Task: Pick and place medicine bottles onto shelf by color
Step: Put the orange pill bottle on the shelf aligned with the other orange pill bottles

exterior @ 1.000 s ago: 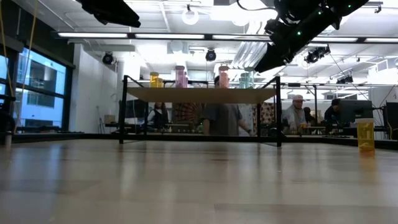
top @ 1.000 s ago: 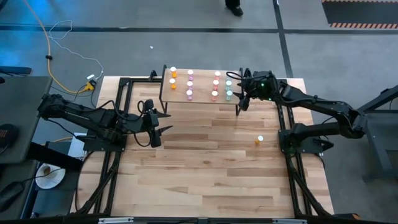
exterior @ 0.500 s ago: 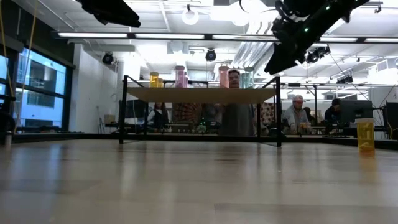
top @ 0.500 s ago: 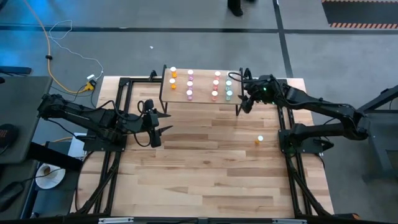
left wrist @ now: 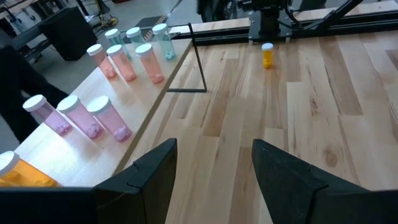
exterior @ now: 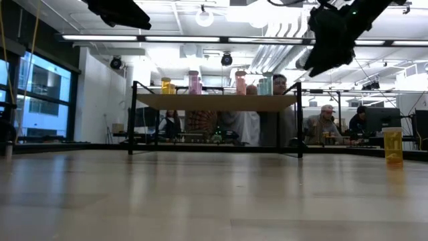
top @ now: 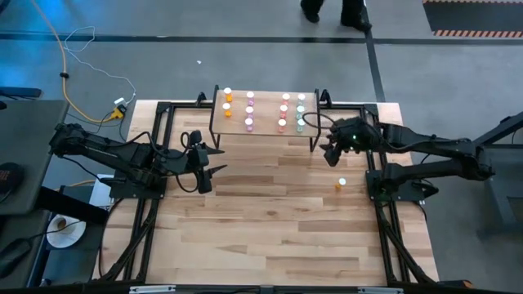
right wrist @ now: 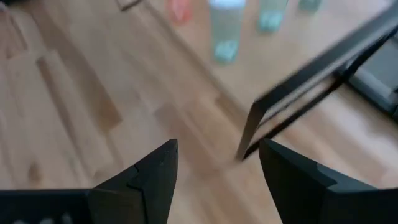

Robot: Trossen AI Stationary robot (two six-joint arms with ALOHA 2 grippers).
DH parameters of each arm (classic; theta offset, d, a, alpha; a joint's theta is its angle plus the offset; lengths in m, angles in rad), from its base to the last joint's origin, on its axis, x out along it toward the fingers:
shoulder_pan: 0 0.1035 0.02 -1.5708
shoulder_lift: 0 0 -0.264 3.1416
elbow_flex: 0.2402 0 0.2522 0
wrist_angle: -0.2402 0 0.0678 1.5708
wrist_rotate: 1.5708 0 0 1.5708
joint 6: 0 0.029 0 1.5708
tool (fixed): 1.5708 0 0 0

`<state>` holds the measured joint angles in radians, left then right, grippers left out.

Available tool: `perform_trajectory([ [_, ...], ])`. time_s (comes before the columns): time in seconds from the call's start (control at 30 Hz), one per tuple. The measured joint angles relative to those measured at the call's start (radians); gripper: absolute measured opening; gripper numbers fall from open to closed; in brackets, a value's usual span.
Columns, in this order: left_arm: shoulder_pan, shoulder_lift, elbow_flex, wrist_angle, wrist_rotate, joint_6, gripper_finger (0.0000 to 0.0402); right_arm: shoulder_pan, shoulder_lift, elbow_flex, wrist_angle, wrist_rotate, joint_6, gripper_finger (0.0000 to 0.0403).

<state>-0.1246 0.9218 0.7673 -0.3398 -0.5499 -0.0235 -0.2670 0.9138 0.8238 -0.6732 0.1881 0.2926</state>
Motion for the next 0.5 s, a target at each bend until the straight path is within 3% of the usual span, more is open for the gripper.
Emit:
perform_trajectory([
  [0.23, 0.000, 0.000, 0.000, 0.000, 0.012, -0.003, 0.0200, 0.131, 0.001, 0.000, -0.138, 0.007, 0.198, 0.0218],
  [0.5, 0.000, 0.000, 0.000, 0.000, 0.015, -0.026, 0.0200, 0.315, 0.002, 0.000, -0.264, 0.121, 0.364, 0.0218],
])
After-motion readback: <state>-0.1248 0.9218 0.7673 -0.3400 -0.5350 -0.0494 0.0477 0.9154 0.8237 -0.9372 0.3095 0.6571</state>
